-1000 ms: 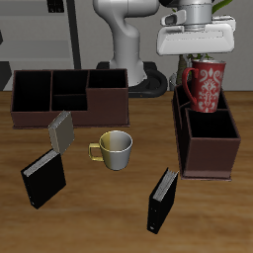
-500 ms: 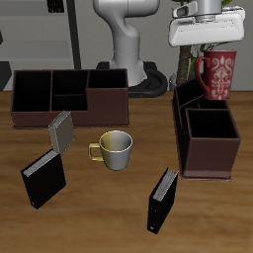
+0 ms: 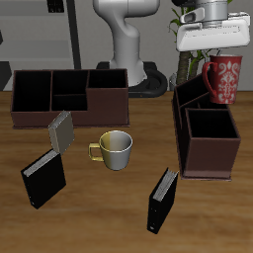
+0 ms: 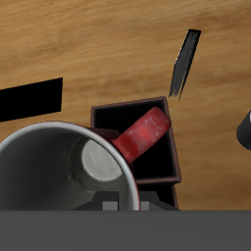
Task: Place the red mug into the left desk caddy's right compartment and place the right black book into the back desk caddy's left compartment
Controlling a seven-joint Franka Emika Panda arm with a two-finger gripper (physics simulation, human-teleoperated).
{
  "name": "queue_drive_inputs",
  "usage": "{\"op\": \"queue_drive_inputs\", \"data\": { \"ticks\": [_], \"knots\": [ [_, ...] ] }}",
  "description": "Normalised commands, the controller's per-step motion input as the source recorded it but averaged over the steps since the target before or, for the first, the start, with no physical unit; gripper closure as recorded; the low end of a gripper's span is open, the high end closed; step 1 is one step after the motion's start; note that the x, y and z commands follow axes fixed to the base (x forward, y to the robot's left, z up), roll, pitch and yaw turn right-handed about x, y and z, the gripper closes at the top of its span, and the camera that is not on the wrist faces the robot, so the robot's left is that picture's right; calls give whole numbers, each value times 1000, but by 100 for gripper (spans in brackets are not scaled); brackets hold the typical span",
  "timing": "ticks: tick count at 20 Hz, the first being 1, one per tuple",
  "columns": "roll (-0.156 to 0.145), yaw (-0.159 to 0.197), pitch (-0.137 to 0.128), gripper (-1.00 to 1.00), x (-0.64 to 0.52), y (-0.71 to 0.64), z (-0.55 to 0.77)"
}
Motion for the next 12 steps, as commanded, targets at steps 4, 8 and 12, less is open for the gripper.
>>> {"op": "queue_drive_inputs", "data": {
  "ticks": [4, 8, 12],
  "knots": [
    [-27, 56, -11, 100, 39, -9, -26],
    [6, 111, 20, 100, 213, 29, -71],
    [-19, 109, 40, 100, 320, -245, -29]
  ]
}}
